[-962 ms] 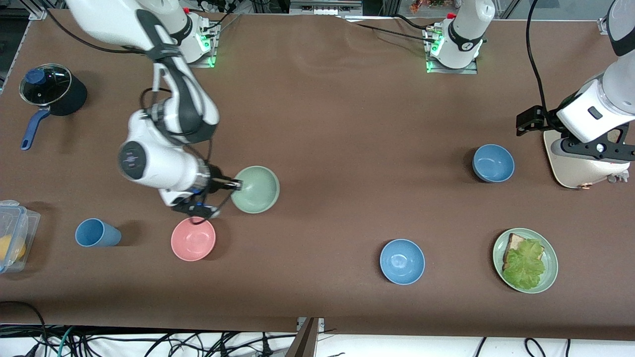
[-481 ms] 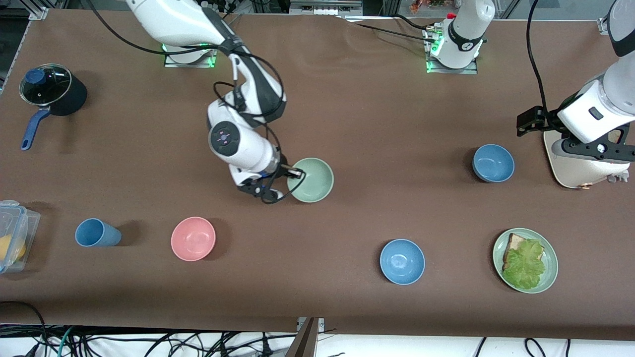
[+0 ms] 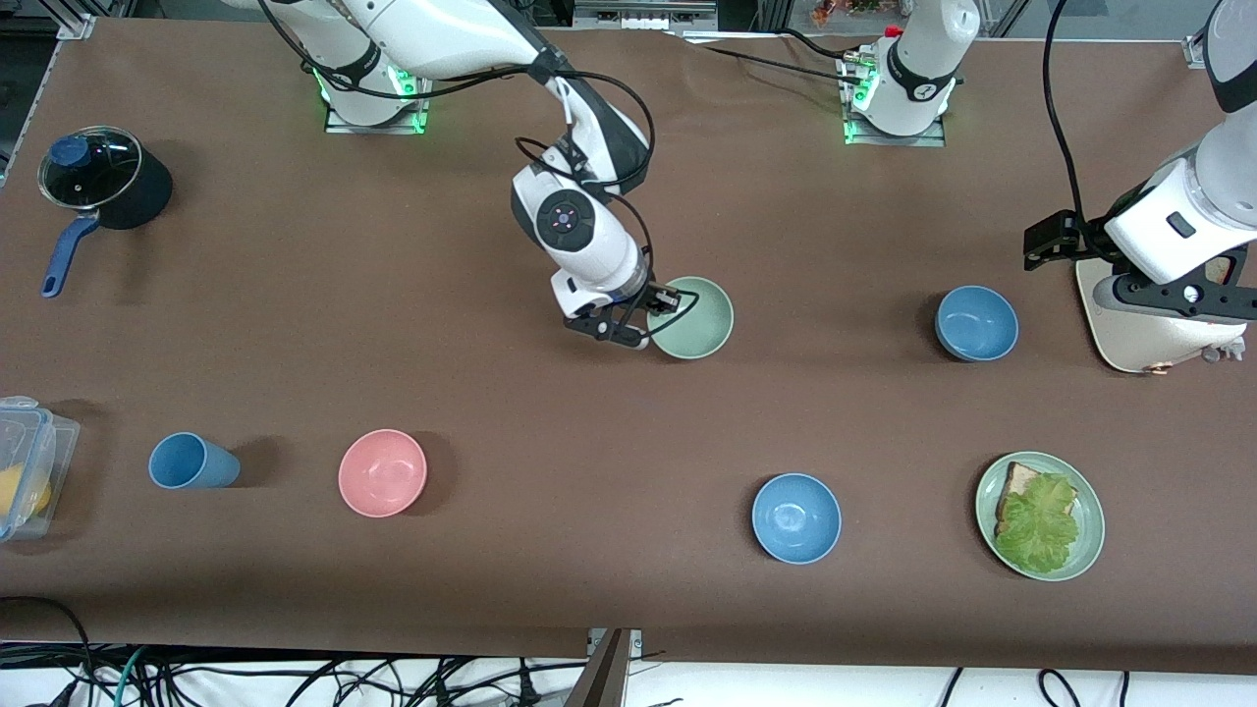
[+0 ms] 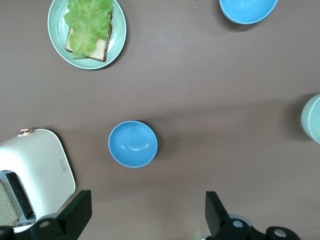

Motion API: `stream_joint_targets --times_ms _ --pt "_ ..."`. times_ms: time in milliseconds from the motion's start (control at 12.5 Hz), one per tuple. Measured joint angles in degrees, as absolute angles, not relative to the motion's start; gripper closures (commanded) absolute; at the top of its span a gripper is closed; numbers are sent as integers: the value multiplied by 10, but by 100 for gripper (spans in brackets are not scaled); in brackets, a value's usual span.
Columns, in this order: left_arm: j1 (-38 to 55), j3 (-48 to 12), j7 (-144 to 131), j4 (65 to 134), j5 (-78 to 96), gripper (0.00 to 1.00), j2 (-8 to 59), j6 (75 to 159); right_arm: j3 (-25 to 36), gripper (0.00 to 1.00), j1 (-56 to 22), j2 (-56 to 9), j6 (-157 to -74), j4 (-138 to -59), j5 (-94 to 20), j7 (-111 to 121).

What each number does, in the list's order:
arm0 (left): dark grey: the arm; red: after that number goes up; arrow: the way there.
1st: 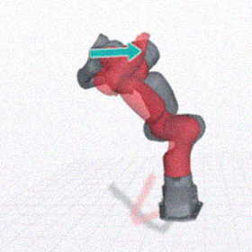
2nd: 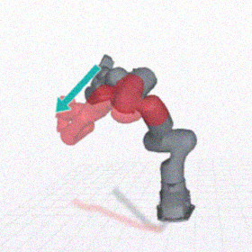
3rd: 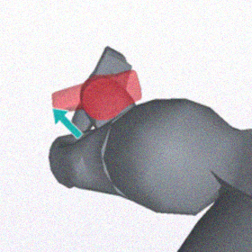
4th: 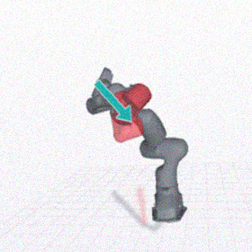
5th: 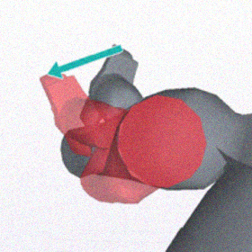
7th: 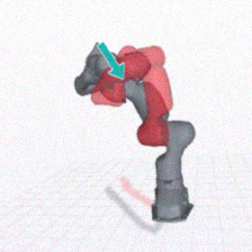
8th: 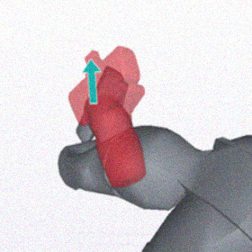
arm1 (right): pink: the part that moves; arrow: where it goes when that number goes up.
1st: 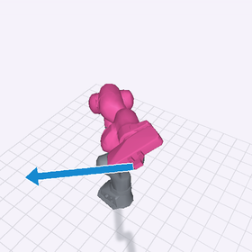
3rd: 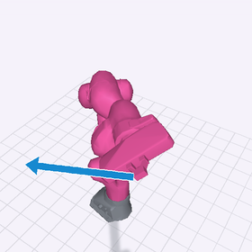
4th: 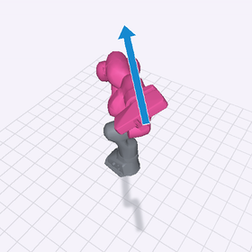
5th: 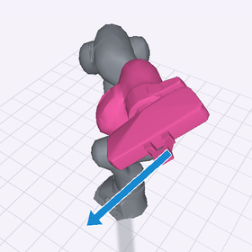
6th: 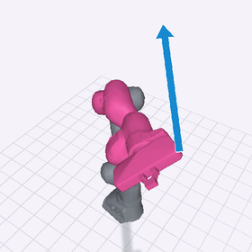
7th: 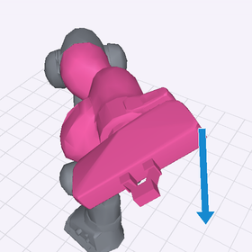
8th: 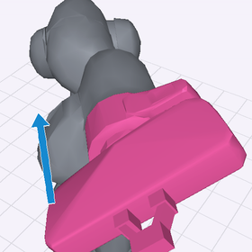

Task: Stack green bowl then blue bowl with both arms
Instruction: 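Lift and carry the green bowl toward the table's middle with the right gripper, then lower the green bowl onto the table and open the right gripper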

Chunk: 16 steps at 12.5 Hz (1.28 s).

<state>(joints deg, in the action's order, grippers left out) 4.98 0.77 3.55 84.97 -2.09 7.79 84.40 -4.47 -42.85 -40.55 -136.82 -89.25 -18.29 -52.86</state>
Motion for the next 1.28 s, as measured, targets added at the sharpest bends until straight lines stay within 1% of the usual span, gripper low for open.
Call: stream_joint_targets --times_ms 801,881,962,1042,1122,1282 --pt "50 8 35 850 -21 0 79 844 -45 100 -453 -436 -1369 -885 -183 -506" --pt "50 8 35 850 -21 0 79 844 -45 88 -453 -439 -1369 -885 -183 -505" --pt "50 8 35 850 -21 0 79 844 -45 59 -454 -442 -1369 -885 -183 -504" --pt "50 8 35 850 -21 0 79 844 -45 19 -454 -444 -1369 -884 -183 -504" --pt "50 8 35 850 -21 0 79 844 -44 0 -454 -444 -1370 -880 -183 -503" --pt "50 8 35 850 -21 0 80 844 -43 0 -454 -444 -1370 -862 -183 -502"
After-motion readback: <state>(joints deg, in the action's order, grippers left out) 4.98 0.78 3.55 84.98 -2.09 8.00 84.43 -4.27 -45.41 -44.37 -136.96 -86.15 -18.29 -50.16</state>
